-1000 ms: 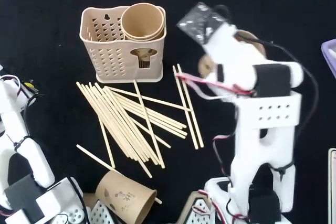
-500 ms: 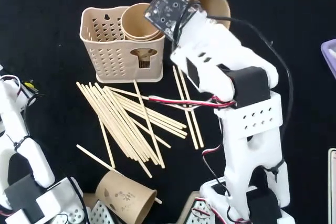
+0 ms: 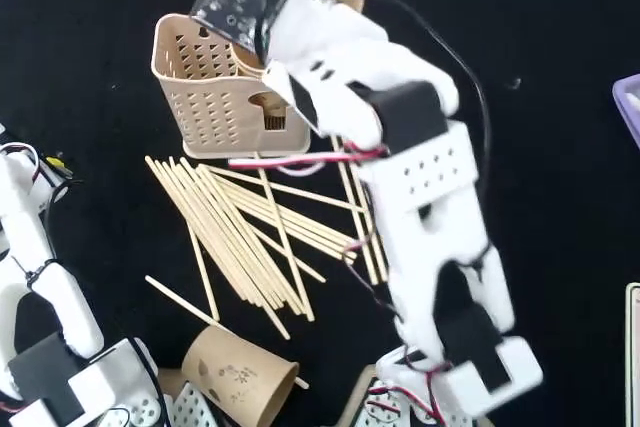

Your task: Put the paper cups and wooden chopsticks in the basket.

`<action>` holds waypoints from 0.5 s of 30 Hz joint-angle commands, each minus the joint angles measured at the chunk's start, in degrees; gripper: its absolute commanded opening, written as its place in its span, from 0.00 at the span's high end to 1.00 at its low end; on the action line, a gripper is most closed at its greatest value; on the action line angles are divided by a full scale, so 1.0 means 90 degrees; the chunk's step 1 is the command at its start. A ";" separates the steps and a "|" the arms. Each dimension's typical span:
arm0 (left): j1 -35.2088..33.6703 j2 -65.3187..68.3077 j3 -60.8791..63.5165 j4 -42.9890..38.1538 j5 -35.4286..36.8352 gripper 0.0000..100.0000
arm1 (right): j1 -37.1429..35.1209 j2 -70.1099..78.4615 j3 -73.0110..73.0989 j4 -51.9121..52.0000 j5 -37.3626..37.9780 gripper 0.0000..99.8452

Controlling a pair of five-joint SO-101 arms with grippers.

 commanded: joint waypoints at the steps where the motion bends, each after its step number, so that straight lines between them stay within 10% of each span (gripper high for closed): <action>1: -0.0005 -0.0234 -0.0034 -0.0068 0.0039 0.76 | -0.0098 0.0435 -0.0913 0.0742 0.0449 0.99; 15: -0.0044 -0.0234 -0.0024 -0.0059 0.0039 0.76 | -0.0098 0.2164 -0.2554 0.1993 0.0957 0.99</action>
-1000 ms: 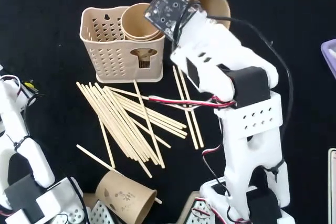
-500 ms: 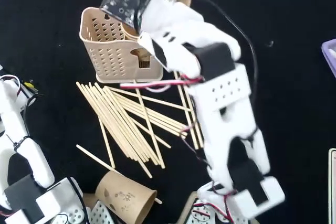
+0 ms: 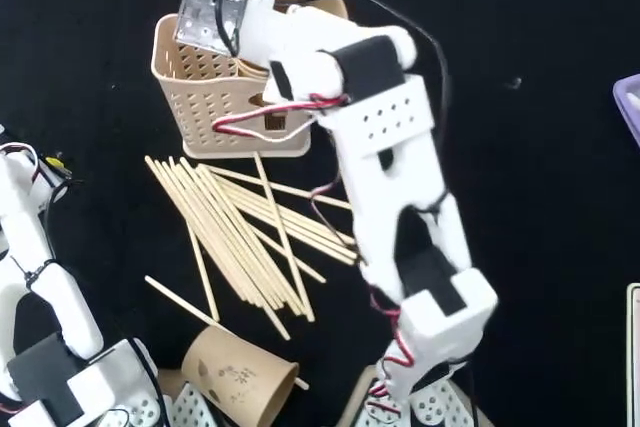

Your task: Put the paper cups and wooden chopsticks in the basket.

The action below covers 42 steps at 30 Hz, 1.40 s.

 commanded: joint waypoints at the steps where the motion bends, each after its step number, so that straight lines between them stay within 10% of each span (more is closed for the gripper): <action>1: -0.0044 -0.0234 -0.0024 -0.0059 0.0039 0.76 | -0.0098 0.0122 -0.0523 0.0029 0.0029 0.99; 14: -0.0034 -0.0234 -0.0024 -0.0059 0.0039 0.76 | -0.0107 0.0366 -0.1304 -0.0264 -0.0811 0.69; 42: -0.0005 -0.0234 -0.0034 0.0000 0.0039 0.76 | -0.0586 0.1011 -0.2672 -0.0908 -0.1690 0.75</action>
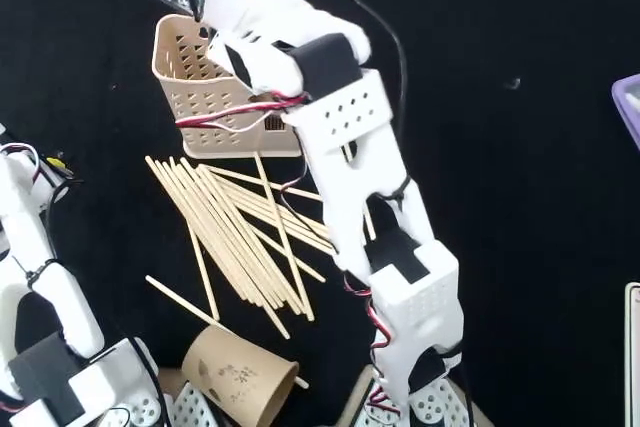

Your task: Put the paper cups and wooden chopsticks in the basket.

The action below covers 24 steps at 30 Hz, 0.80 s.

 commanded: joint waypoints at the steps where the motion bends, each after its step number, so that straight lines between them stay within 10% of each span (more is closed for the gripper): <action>1: -0.0005 -0.0234 -0.0034 0.0000 0.0039 0.76 | -0.0068 -0.0073 -0.1294 0.0674 -0.0020 0.75; 14: -0.0005 -0.0234 -0.0034 0.0020 0.0029 0.76 | 0.0459 -0.0562 -0.2750 0.2559 -0.0625 0.75; 24: 0.0005 -0.0234 -0.0034 0.0020 0.0029 0.76 | 0.0195 -0.4830 0.4049 0.2540 -0.0420 0.74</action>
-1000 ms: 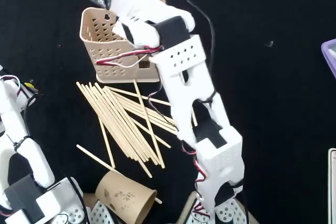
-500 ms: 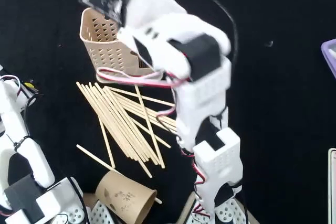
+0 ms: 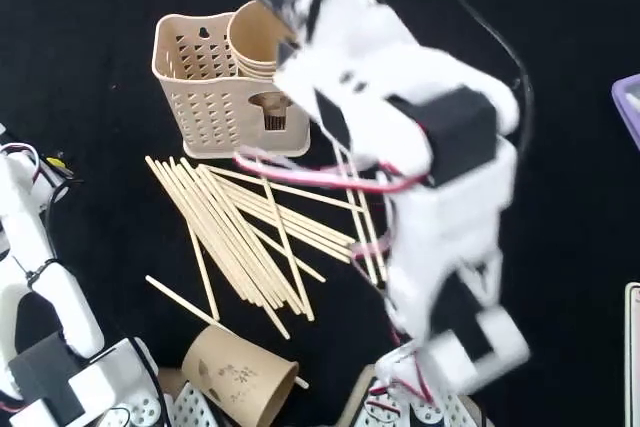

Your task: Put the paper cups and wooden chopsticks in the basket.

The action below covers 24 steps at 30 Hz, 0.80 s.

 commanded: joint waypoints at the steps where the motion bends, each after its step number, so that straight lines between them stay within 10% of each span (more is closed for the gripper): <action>1: 0.0005 -0.0234 -0.0034 0.0020 0.0029 0.76 | -0.0274 -0.2330 0.3736 0.0186 0.0635 0.74; 12: 0.0005 -0.0215 -0.0034 -0.0010 0.0029 0.76 | -0.2286 -0.8210 1.0681 -0.1241 0.1182 0.75; 24: 0.0005 -0.0166 -0.0083 -0.0029 0.0029 0.76 | -0.3868 -0.9304 1.2283 -0.1436 0.0762 0.75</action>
